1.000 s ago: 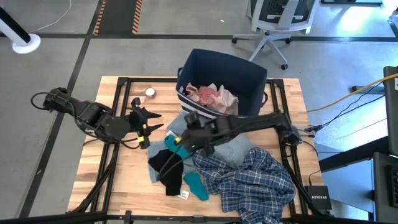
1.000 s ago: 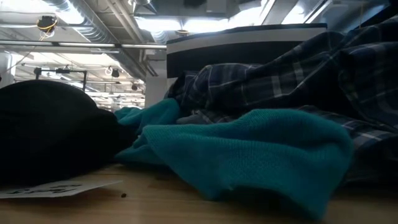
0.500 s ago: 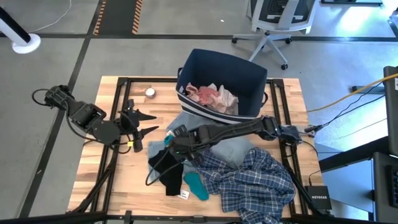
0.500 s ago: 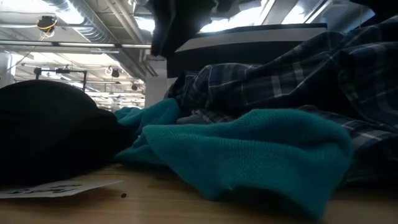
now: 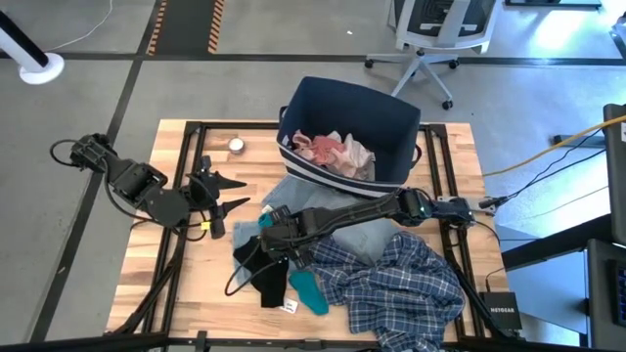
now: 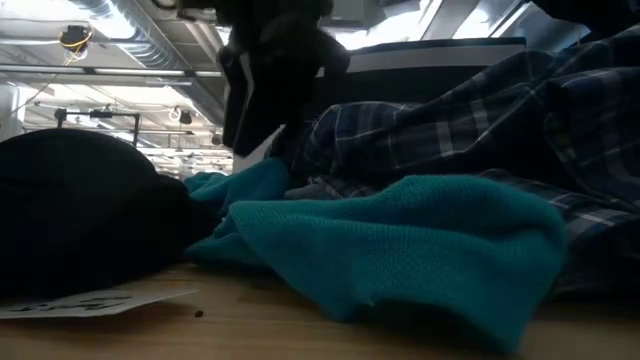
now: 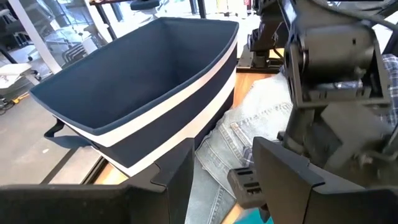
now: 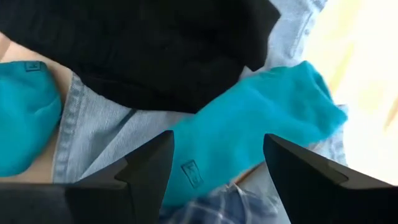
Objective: Sort clothes
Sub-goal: Put the top blue sock into the blue laundry organizer
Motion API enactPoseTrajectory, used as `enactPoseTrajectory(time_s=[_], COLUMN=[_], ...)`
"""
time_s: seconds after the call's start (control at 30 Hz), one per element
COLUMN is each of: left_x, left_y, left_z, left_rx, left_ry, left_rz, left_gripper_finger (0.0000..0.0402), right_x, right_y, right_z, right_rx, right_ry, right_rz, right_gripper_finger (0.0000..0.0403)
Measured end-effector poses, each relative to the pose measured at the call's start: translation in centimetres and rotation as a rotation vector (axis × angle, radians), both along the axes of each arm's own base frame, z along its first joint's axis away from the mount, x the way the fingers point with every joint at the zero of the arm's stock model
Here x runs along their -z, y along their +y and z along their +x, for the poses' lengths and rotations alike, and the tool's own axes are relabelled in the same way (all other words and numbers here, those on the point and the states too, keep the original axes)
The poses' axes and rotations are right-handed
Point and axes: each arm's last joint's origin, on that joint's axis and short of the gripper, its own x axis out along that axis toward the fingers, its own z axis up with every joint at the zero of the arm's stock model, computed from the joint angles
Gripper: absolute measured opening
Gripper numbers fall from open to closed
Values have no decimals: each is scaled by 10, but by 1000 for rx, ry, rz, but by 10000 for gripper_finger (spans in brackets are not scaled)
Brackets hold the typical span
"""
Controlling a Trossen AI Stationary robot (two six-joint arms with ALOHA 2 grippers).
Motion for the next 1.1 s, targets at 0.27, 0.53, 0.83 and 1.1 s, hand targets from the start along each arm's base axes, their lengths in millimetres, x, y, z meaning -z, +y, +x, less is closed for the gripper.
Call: enactPoseTrajectory(time_s=[0.27,0.53,0.83,1.1], left_x=[0,0,0,0], left_y=[0,0,0,0], left_z=[0,0,0,0], left_rx=[0,2,2,2], left_ry=[-1,1,1,1], left_rz=[0,4,6,7], left_gripper_finger=[158,158,158,158], right_x=[30,30,30,28], right_y=[-2,-2,-4,-3], right_z=[4,4,3,2], right_rx=[33,35,24,-28], right_ry=[62,63,69,76], right_rz=[-111,-123,-171,-203], right_gripper_finger=[266,236,115,11])
